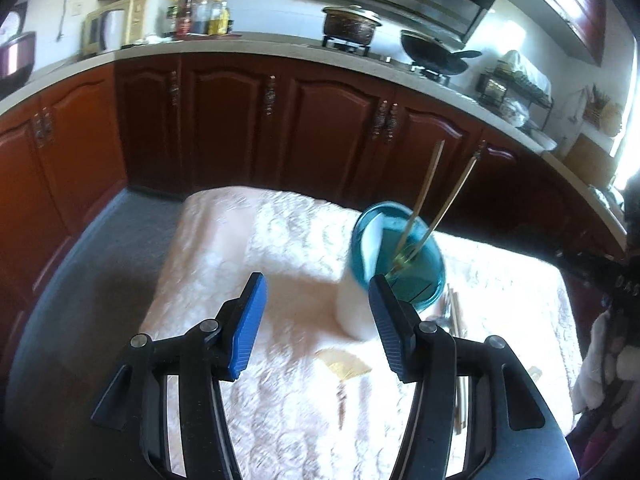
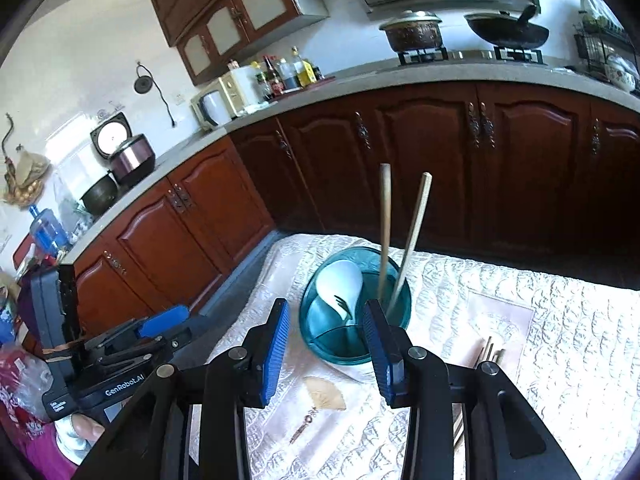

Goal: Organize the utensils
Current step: 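Withdraw both open grippers from the cup toward the utensils on the mat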

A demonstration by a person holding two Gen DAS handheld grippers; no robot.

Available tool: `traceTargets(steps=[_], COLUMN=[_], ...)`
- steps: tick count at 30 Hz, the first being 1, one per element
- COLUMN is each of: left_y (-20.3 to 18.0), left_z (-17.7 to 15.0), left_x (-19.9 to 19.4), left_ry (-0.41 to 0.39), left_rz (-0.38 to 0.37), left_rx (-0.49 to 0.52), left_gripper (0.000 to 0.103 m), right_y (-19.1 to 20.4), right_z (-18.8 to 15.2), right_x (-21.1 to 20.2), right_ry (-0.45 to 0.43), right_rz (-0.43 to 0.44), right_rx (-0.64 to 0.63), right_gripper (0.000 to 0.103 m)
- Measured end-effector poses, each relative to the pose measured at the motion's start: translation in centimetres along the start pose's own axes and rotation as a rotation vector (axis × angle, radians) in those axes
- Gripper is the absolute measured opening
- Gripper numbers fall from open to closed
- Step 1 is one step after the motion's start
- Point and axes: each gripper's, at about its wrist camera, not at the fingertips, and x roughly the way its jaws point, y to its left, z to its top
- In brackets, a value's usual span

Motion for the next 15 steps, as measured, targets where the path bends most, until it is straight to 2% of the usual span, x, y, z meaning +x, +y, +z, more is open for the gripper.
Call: traceTargets(steps=[7, 15], left_y=[-0.3, -2.4], left_z=[-1.2, -2.1], left_x=[-0.6, -0.3], left_ry=[0.012, 0.012], left_rz=[-0.003, -0.007], left_rx=[-0.02, 0.026], left_gripper=[0.053, 0.054], right_y=[-0.6, -2.8], right_z=[-1.0, -2.7], right_x=[-0.7, -2.3], right_ry=[0.025, 0.047], right_rz=[-0.031, -0.089], right_rx=[0.0, 0.036], right_gripper=[0.037, 0.038])
